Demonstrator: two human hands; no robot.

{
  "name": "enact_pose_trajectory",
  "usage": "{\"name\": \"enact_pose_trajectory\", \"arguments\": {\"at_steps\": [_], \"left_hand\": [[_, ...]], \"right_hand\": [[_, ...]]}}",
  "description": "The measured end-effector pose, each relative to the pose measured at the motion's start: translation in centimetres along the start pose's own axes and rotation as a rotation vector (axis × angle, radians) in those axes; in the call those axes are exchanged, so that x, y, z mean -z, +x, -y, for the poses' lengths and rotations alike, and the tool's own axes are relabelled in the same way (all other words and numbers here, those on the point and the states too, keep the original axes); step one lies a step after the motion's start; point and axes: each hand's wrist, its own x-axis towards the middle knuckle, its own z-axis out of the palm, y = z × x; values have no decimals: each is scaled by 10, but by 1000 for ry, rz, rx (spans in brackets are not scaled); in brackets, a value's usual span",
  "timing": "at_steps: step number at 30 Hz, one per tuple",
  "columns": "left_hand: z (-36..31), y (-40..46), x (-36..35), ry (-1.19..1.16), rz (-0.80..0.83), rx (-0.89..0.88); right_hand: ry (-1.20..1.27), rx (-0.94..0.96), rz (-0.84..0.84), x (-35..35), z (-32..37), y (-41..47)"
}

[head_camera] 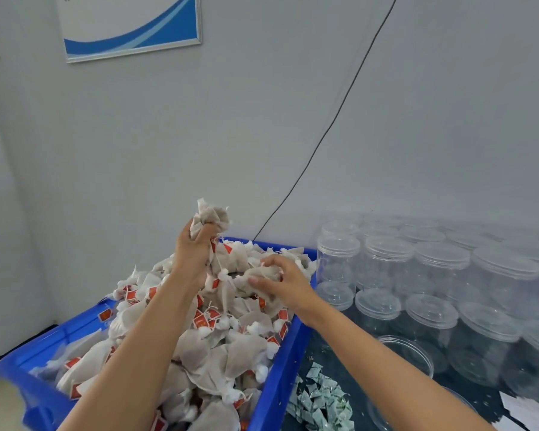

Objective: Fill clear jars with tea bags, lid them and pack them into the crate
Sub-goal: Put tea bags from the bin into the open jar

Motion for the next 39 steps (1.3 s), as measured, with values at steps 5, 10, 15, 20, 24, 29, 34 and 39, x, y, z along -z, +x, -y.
{"name": "enact_pose_trajectory", "arguments": {"at_steps": [5,10,15,20,24,29,34,39], "left_hand": [[4,-4,-14,-220,65,120],[9,-6,-11,-280,77,216],[8,-10,-2,-227,97,153],[7,-11,2,-223,-32,211],[5,-22,-8,-377,-85,363],[-6,-46,-53,-411,132,435],[-1,-77,-106,-344,239,502],[27,-119,-148,-230,395,525]], "right_hand": [[-27,42,123,-40,3,4],[-17,98,54,-54,-1,9],[59,13,-58,-41,1,14],[493,-143,-55,-18,17,15],[593,-69,-30,4,39,18],[453,64,-28,30,63,8],[-132,186,-176,65,57,-28],[-367,133,-195,110,32,-66]]}}
